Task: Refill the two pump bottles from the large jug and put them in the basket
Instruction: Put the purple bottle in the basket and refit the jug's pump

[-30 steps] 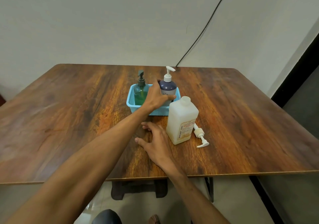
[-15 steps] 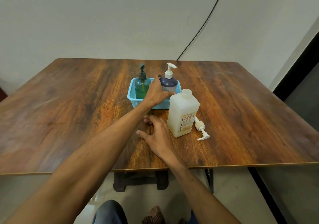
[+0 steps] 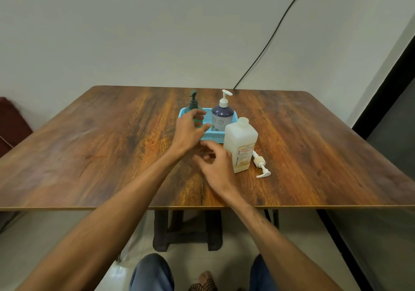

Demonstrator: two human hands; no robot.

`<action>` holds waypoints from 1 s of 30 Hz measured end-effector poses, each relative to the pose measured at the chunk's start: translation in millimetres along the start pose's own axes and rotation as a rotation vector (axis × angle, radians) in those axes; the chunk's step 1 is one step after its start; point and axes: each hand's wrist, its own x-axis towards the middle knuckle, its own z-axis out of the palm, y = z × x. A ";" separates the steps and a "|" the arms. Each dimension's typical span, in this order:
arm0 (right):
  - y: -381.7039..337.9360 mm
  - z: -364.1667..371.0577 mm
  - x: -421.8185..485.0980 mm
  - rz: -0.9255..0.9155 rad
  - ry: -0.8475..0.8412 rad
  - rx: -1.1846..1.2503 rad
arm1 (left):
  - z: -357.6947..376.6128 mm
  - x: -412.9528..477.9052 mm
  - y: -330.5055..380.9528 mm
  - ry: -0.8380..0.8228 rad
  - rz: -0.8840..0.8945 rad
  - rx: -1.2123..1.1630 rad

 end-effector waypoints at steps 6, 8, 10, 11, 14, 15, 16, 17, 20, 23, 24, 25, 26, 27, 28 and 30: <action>-68.9 -55.9 31.6 -0.125 0.081 0.059 | -33.5 -7.5 16.1 0.102 0.029 -0.025; -82.3 -78.4 51.6 -0.130 0.096 0.045 | -41.6 -1.5 18.9 0.122 0.012 -0.036; -87.3 -97.5 74.0 -0.072 0.100 0.048 | -47.0 7.9 17.2 0.125 -0.011 -0.030; -86.5 -105.4 84.8 -0.027 0.097 0.050 | -48.7 12.6 15.0 0.126 -0.021 -0.024; -69.7 -119.8 112.7 0.088 0.085 -0.007 | -50.5 27.0 3.3 0.152 -0.055 0.013; -60.9 -122.3 120.9 0.120 0.078 -0.023 | -49.8 31.8 -1.8 0.157 -0.068 0.027; -51.6 -124.2 128.2 0.155 0.073 -0.033 | -49.1 36.2 -6.9 0.158 -0.086 0.041; -41.0 -125.4 134.7 0.196 0.065 -0.046 | -47.9 40.5 -12.5 0.154 -0.111 0.054; -6.4 -127.4 150.7 0.317 -0.022 -0.164 | -43.0 52.5 -28.3 0.107 -0.216 0.100; 24.9 -123.7 162.5 0.434 -0.145 -0.281 | -37.0 63.6 -42.0 0.021 -0.324 0.169; 33.0 -120.9 164.6 0.465 -0.168 -0.321 | -36.0 66.2 -46.0 -0.008 -0.357 0.189; 40.7 -117.9 166.7 0.491 -0.186 -0.359 | -34.6 69.3 -49.9 -0.037 -0.387 0.206; 47.1 -115.1 168.5 0.514 -0.202 -0.392 | -33.7 72.3 -53.5 -0.069 -0.407 0.220; 53.2 -112.0 170.2 0.535 -0.221 -0.422 | -32.6 75.4 -57.0 -0.107 -0.423 0.233; 58.0 -109.6 171.2 0.554 -0.241 -0.446 | -31.8 78.3 -60.3 -0.146 -0.434 0.240; 62.4 -105.9 172.4 0.581 -0.283 -0.484 | -29.8 82.8 -65.9 -0.195 -0.439 0.242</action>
